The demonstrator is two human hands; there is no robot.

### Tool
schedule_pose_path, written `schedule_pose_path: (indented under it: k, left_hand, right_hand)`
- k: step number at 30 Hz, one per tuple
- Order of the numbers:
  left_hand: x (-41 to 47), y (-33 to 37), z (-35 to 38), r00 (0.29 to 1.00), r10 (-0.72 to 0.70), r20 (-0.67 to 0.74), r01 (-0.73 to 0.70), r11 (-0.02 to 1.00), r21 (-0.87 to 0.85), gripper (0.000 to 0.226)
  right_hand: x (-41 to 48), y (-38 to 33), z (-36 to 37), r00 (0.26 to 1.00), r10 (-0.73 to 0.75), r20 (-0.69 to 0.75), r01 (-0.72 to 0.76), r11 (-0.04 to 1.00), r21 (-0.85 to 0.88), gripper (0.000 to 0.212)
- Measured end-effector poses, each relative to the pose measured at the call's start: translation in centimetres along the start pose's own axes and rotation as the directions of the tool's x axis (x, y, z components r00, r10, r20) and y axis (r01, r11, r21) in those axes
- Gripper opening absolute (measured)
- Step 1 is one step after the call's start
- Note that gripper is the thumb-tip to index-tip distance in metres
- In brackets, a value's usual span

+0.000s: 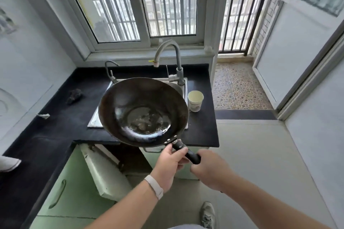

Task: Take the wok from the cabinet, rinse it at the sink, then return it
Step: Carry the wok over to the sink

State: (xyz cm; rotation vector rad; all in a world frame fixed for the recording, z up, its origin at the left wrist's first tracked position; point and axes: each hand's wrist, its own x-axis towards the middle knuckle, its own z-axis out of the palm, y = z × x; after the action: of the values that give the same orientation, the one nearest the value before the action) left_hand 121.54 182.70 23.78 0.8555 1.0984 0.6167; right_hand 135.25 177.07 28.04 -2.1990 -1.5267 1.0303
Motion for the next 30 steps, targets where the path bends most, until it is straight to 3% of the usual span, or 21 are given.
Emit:
schedule_pose_path:
  k: [7,17,19,22,30]
  left_hand:
    - [4.6,2.8,2.7,0.995,-0.016,-0.101,0.013,0.999,-0.03,0.008]
    - [8.7,5.2,1.9,0.986,-0.04,-0.163,0.032,0.998,-0.047,0.031]
    - [9.6,5.6,1.4,0.987,-0.047,-0.155,0.039,0.998,-0.054,0.029]
    - [11.2,6.1,0.0,0.99,-0.051,-0.128,0.043,0.997,-0.063,0.02]
    - [16.9,8.0,-5.8,0.996,-0.086,-0.013,0.085,0.995,-0.059,0.02]
  right_hand:
    - [6.8,1.2,-3.9,0.995,-0.086,0.051,0.088,0.995,-0.035,0.018]
    - [12.7,-0.1,-5.0,0.983,-0.141,0.119,0.145,0.989,-0.024,0.012]
    - [13.6,-0.6,-5.2,0.982,-0.134,0.133,0.137,0.99,-0.015,0.017]
    - [15.7,-1.4,-4.8,0.984,-0.114,0.135,0.122,0.991,-0.049,0.005]
    - [21.3,-5.1,-3.0,0.991,-0.043,0.127,0.059,0.989,-0.133,0.019]
